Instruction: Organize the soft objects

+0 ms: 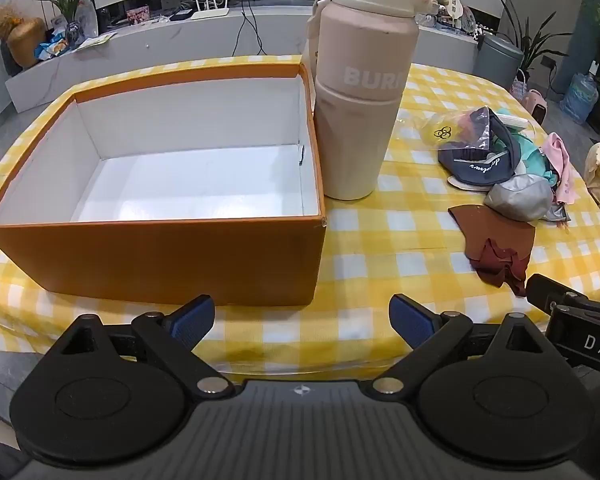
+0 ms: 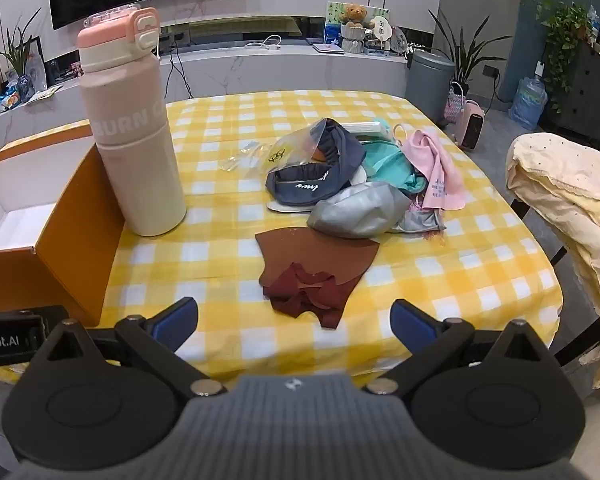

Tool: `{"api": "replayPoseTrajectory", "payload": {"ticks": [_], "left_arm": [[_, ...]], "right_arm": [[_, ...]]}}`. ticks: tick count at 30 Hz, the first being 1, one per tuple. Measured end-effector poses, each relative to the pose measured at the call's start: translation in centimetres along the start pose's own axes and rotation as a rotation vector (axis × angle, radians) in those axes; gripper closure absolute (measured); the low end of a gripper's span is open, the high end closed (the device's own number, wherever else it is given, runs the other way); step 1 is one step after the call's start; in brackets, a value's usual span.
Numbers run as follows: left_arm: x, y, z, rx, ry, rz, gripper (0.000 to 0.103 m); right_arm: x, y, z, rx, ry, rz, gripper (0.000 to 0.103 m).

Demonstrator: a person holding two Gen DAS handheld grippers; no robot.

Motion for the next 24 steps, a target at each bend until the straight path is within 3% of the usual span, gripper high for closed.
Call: {"api": "replayPoseTrajectory", "payload": {"ticks": [24], "left_arm": [[0.23,0.3,-0.47,-0.03,0.017,0.011,0.0]], "right_arm": [[0.13,-0.17,-0.26,-0.009,-0.002,0.002,0.003]]}}
Point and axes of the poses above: each gripper's, at about its wrist camera, not at the fingertips, and z roughly the way its jaws point, x to its left, y to its top, the point moved 6 cm from there along z, roughly the way its jaws point, and after that the axes turned 6 degrees about -x, right-handed, at the moved point
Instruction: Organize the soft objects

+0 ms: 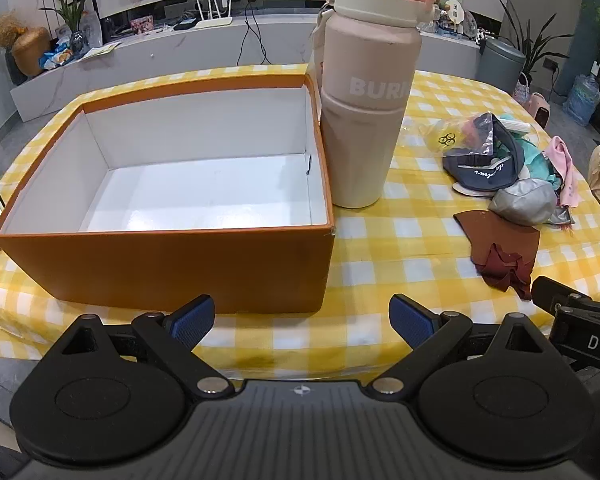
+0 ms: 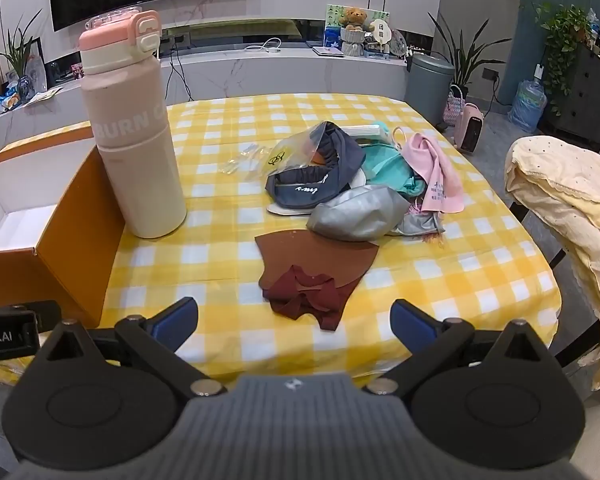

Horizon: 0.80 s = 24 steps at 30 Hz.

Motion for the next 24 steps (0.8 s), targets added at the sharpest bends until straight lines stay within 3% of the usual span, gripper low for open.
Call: {"api": "replayPoseTrajectory", "payload": {"ticks": [24], "left_arm": [[0.3,0.08,-0.12,-0.001,0.004,-0.003,0.0]], "right_arm": [[0.19,0.03,-0.04,-0.002,-0.004,-0.021,0.003]]}}
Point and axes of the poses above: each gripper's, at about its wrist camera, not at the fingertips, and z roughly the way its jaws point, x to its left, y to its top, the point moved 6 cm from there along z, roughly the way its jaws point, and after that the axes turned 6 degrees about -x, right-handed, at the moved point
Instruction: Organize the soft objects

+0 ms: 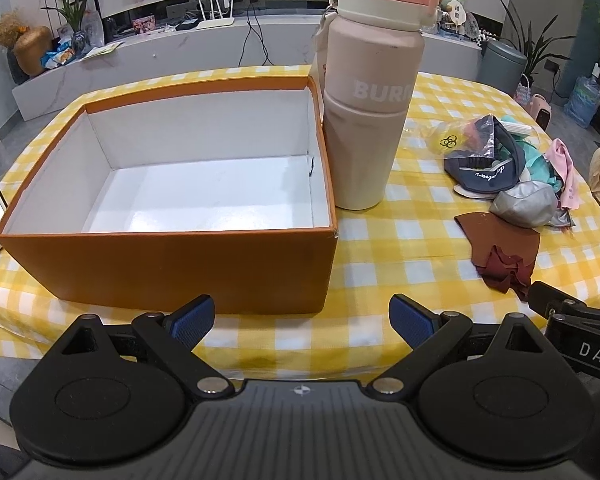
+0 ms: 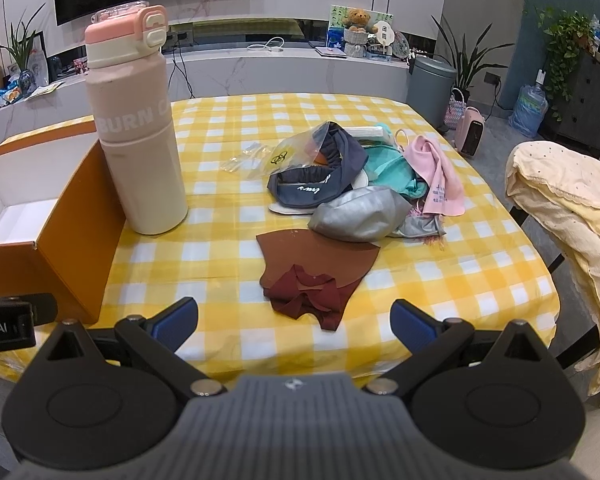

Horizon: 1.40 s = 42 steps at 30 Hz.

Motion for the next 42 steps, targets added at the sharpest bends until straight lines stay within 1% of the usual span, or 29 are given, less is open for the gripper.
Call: {"api": "replayPoseTrajectory", "payload": {"ticks": [26,42], "left_arm": [[-0.07,0.08,-0.27,-0.016,0.017,0.01,0.0],[0.11,-0.08,-0.13,-0.007,0.021,0.014,0.0]], "right_arm": [[-0.14,0.02,-0.02,-0.002,-0.006,-0.003,0.003],[-0.11,0.02,-0.08,-0.001,-0.01,-0.005,0.003]]}}
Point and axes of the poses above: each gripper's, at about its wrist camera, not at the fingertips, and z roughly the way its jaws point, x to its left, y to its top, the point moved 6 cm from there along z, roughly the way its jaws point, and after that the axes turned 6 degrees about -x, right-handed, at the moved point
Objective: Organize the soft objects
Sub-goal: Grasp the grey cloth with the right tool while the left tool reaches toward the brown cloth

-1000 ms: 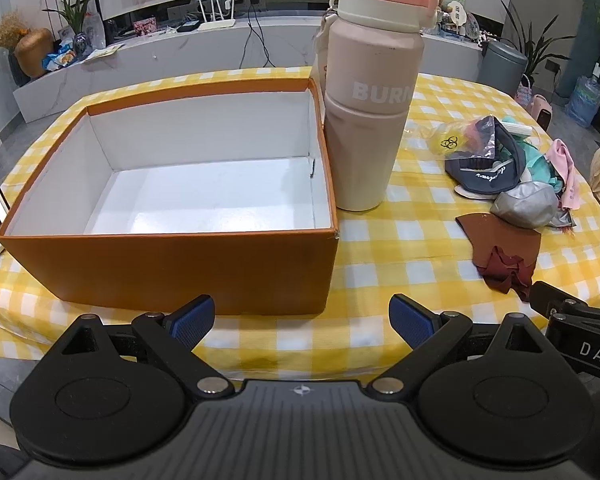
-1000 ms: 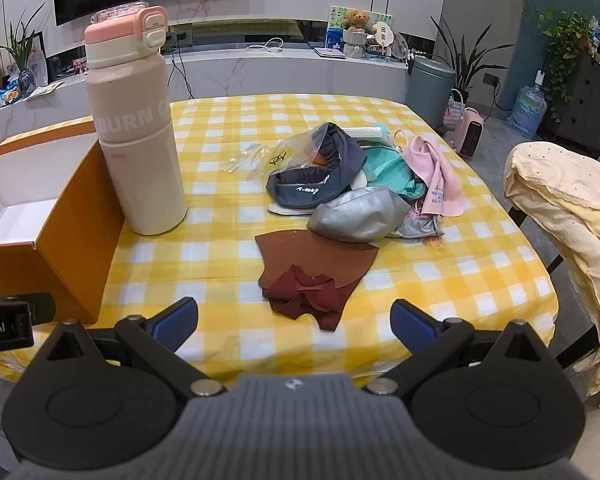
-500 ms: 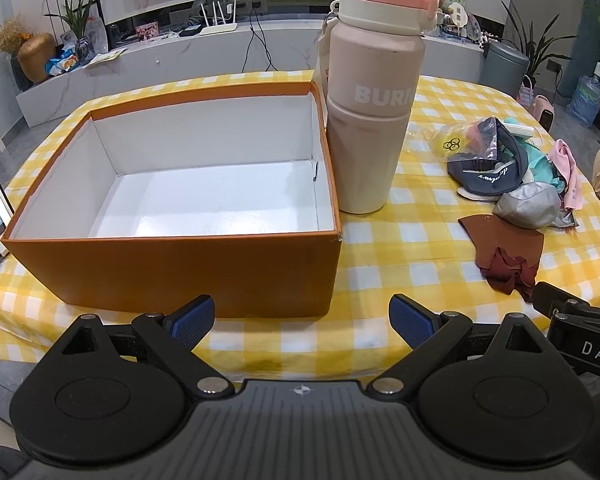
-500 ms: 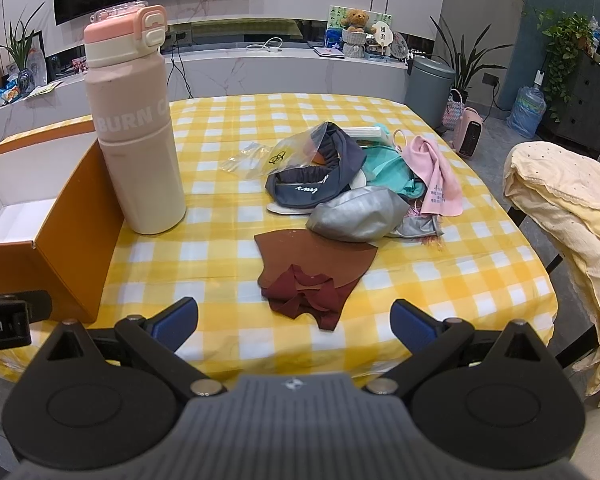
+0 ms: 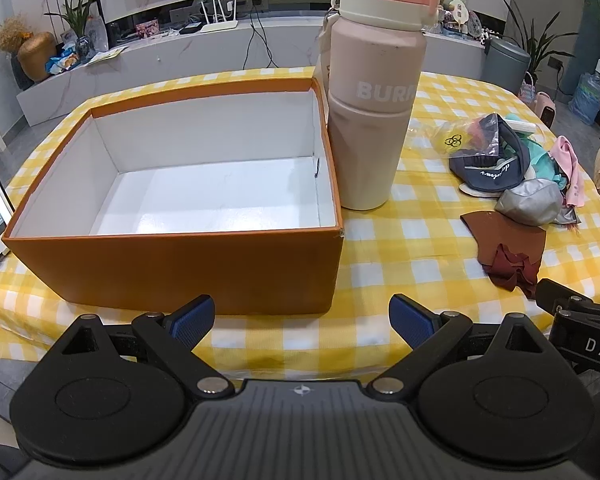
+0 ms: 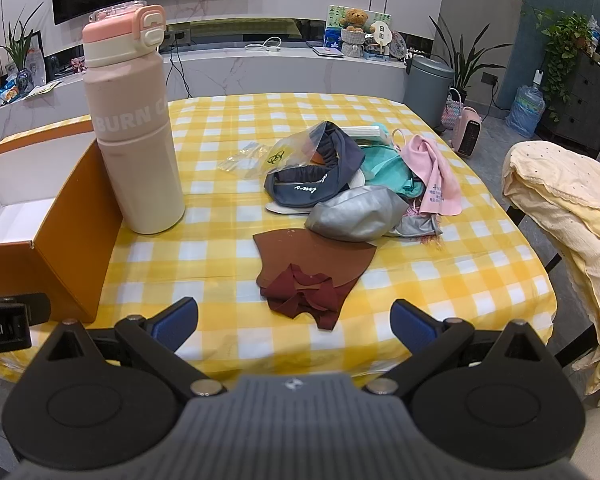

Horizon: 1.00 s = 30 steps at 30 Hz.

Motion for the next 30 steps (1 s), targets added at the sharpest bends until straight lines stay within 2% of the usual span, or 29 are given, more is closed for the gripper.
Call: {"api": "replayPoseTrajectory", "payload": {"ticks": [8,13,20,27,28,30], "left_arm": [[-0.2,0.0,-0.1,-0.008,0.005,0.007,0.0],[-0.2,0.3,-0.7,-0.069,0.031,0.017,0.0],[-1.3,1.2,-0.7,-0.066,-0.092,-0.008,0.0],[-2.9,2.9,-0.4,-0.054,-0.07,0.023,0.0],[-3.1,3.2,-0.3,-0.059,-0.066,0.024,0.002],[-3.7,3.9,-0.2,-0.079,-0.075,0.014,0.015]], "right_arm": [[0.0,0.0,-0.1,-0.001,0.002,0.0,0.003],[0.2,0.1,-0.3,-0.009,0.006,-0.002,0.003],[0.2,0.8,-1.3,-0.046,0.025,0.012,0.003],[-0.4,2.7,-1.7,-0.059,0.112,0.029,0.003],[-0.9,3.3,-1.6,-0.062,0.13,0.039,0.003],[-2.0,4.4,-1.3,-0.071,0.132,0.037,0.003]]}}
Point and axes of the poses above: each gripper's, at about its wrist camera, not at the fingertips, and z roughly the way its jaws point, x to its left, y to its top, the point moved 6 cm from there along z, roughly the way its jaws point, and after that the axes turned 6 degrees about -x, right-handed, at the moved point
